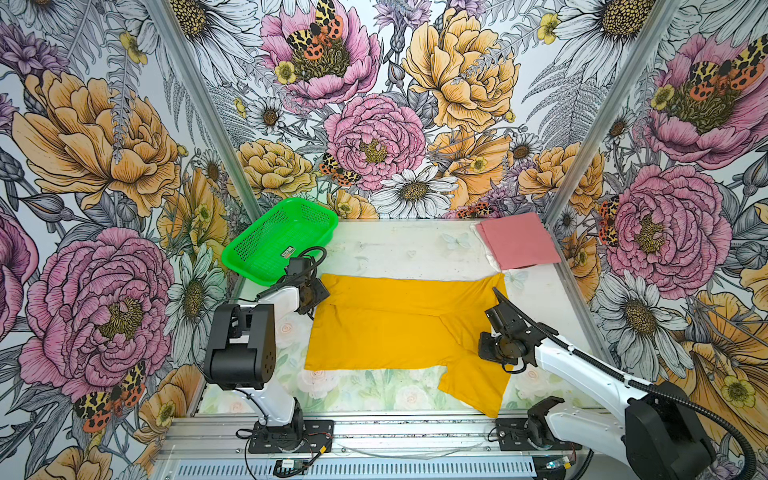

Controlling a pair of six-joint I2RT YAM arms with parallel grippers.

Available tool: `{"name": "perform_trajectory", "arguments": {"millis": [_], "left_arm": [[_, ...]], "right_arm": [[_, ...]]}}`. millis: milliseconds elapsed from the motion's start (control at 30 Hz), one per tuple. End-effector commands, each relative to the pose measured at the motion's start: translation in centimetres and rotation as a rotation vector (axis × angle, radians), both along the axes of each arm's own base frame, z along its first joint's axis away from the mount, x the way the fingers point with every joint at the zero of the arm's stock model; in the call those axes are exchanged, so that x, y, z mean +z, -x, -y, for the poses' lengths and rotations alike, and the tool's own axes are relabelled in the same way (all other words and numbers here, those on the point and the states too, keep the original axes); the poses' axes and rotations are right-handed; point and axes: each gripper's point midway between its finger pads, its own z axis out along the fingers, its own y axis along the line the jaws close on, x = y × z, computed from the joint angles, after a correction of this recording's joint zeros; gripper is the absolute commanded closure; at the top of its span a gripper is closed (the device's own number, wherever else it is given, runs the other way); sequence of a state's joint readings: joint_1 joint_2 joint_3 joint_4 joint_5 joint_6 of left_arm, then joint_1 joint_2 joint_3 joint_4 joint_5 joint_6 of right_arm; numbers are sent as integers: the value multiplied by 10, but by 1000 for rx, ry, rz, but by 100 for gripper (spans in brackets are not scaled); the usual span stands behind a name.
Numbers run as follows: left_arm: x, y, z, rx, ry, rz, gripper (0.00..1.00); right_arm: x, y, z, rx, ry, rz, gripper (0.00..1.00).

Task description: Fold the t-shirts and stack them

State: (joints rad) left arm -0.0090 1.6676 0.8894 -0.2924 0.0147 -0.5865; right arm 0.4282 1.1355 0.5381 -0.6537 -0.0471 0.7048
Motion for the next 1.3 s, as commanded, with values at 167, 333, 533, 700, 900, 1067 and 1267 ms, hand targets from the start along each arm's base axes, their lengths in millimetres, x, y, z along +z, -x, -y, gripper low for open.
{"name": "perform_trajectory", "arguments": {"millis": [167, 333, 533, 700, 900, 1067, 1267], "left_arm": [[5, 6, -9, 7, -35, 0, 45], [1, 6, -13, 17, -49, -22, 60], [-4, 5, -14, 22, -65, -39, 73], [-12, 8, -17, 28, -87, -67, 75], [-18, 0, -14, 12, -86, -91, 79], [-22, -2, -12, -3, -94, -118, 95], [-5, -6, -10, -13, -99, -74, 100]], "right_arm": [[40, -19, -6, -25, -46, 143, 100], [70, -28, -4, -32, -43, 207, 100], [95, -37, -2, -28, -35, 268, 100], [106, -42, -2, -23, -39, 296, 100], [124, -49, -1, -18, -46, 340, 100], [137, -53, 1, -21, -52, 375, 100], [148, -57, 10, -33, -50, 408, 100]]}}
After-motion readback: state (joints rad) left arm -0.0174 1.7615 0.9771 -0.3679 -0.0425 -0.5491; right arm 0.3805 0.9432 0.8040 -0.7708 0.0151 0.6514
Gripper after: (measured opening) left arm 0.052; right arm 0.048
